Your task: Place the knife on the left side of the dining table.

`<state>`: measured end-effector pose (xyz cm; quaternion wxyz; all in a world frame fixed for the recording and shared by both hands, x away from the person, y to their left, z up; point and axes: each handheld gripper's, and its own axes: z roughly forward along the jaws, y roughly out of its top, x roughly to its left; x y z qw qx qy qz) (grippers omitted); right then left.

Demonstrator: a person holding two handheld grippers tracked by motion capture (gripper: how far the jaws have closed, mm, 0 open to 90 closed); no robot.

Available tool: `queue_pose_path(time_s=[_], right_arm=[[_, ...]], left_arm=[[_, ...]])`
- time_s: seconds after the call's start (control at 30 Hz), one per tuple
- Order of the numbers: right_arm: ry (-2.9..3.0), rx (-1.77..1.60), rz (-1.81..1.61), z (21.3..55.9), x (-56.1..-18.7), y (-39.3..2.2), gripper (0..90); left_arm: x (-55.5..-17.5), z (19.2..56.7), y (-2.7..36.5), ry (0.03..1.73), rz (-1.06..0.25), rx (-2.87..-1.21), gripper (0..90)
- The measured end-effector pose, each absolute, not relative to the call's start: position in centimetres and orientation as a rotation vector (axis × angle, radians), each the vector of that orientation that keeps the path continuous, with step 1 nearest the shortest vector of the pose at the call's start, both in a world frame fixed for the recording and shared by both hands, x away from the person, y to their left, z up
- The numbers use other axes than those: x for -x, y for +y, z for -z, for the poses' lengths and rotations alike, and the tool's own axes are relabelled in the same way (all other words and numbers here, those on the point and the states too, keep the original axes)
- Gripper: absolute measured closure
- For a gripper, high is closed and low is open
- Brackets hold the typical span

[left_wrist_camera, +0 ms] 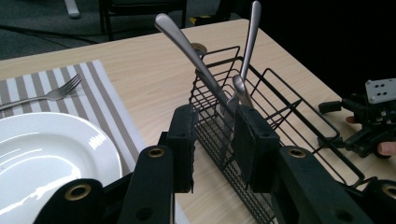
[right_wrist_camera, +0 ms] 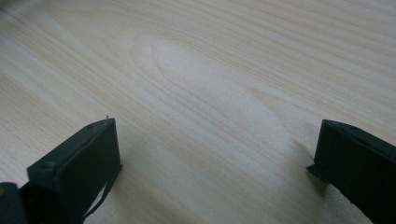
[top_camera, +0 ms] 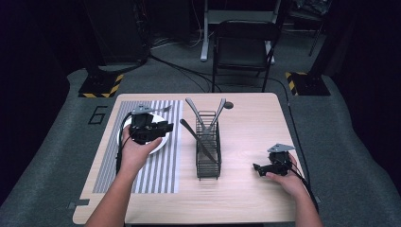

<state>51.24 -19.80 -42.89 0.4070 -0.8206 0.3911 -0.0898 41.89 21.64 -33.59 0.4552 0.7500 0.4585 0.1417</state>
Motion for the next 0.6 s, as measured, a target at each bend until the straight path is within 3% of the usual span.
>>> queue_pose_path(time_s=[0.6], right_arm=[[0.990, 2.064, 0.227, 42.9, -51.2, -19.8, 0.0]], left_arm=[[-43.7, 32.3, 19.7, 1.125, -0.307, -1.821, 68.1]])
